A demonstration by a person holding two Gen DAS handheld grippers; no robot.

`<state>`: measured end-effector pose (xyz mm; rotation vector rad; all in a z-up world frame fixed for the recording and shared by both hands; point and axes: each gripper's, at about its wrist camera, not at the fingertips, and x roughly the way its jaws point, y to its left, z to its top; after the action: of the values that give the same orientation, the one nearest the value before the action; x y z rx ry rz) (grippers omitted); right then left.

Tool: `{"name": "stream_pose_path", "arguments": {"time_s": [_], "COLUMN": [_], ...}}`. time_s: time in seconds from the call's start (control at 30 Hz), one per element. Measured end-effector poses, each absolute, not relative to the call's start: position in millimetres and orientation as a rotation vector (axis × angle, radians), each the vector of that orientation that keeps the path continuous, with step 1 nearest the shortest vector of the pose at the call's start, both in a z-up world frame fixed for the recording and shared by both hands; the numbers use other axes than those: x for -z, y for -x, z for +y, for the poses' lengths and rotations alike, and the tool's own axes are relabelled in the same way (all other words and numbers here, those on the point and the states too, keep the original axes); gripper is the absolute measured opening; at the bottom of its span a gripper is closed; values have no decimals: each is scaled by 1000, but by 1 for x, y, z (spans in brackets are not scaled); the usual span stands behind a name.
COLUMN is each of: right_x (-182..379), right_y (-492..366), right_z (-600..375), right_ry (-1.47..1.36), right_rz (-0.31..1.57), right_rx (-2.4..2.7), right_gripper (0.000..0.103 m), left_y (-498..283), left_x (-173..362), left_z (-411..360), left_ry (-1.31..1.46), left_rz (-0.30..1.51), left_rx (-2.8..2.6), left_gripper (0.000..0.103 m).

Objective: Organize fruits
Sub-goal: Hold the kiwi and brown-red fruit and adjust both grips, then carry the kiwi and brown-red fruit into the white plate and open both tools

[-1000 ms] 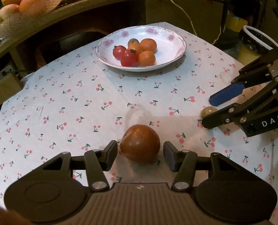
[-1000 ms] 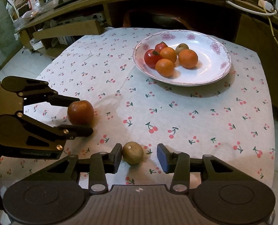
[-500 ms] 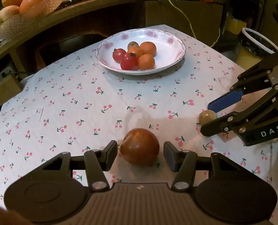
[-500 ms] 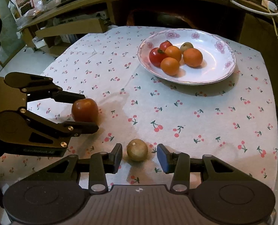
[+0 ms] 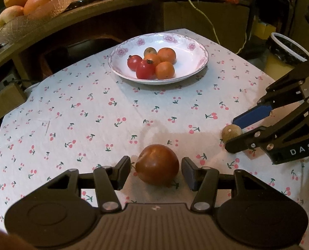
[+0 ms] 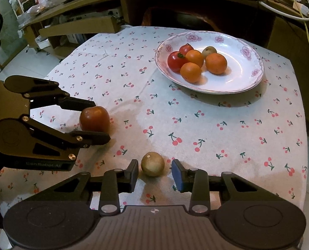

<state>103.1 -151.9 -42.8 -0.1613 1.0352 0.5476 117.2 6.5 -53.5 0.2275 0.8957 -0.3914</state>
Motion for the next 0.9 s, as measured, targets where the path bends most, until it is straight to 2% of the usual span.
{"name": "stream_pose_path", "arguments": {"time_s": [0.23,0.3,0.33,0.43,0.9], "right_x": [43,43,43,43,28], "right_y": [-104,-103,-103,-104,-109], "right_z": [-152,-151,-151,-150,-148], "right_ry": [157,168,169,166,134], "right_rz": [1031,1030,1031,1035,987], "right_rx": [-545,-545,-544,-544,-528], "right_gripper": [39,39,37,25,25], "left_y": [-117,-117,-117,-117,-124], "left_x": [54,55,55,54,40], "left_z": [5,5,5,4,-4], "left_ry": [-232,-230,-229,-236,-199], "left_rz": [897,898,902,903,872], "left_rx": [390,392,396,396,402], "left_gripper": [59,54,49,48,47]}}
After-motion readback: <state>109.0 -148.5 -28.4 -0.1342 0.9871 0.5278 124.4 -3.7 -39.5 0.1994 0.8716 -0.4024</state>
